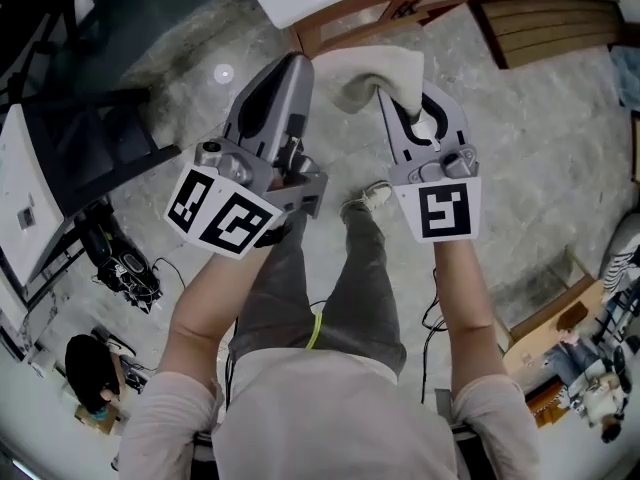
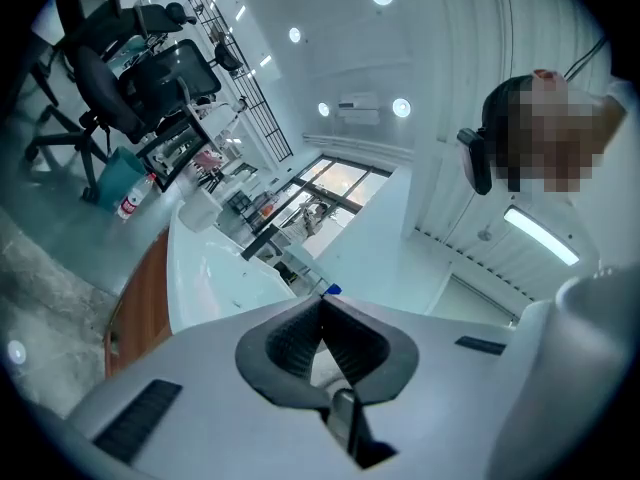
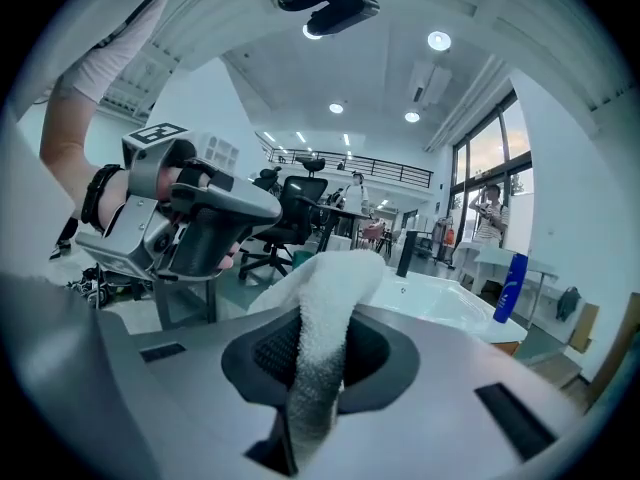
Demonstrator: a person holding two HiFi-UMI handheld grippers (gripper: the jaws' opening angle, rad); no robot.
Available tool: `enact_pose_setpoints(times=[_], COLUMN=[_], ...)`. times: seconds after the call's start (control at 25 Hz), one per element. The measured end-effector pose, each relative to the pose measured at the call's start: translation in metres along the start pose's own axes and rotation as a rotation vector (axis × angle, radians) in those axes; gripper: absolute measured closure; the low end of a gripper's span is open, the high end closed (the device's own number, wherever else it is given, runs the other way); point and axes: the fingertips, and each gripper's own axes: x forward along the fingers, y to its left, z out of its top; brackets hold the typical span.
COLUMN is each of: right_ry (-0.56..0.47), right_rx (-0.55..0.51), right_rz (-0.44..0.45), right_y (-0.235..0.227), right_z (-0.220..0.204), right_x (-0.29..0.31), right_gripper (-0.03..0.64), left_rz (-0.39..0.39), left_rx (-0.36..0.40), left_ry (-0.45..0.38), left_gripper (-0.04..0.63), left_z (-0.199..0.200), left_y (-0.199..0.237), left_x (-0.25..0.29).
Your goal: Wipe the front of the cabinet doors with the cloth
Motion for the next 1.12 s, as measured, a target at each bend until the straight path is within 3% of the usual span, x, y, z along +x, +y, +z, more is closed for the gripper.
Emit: enact_pose_setpoints(times=[0.24, 0.92, 1.12], right_ry=[0.072, -0.023, -0.053], right_rx=[-0.070, 0.047, 0.009], right_rz=[0.049, -0.023, -0.028], right_y=[-0.004, -0.031, -0.033], right_z=[0.040, 0.172, 0.201], right_x=[0.000, -0.061, -0.073], right_gripper=[0.546, 0.546, 0.546], left_rz=[0.011, 0.100, 0.108], left_rx=[-0.026, -0.008, -0.018], left_ry=[-0.024, -0.157, -0.187], left_gripper=[0.577, 0.578, 0.578], left_z=[0.045, 0.150, 0.176], left_y=[-0.015, -0.083, -0.093], left_x=[0.005, -0.053, -0.067])
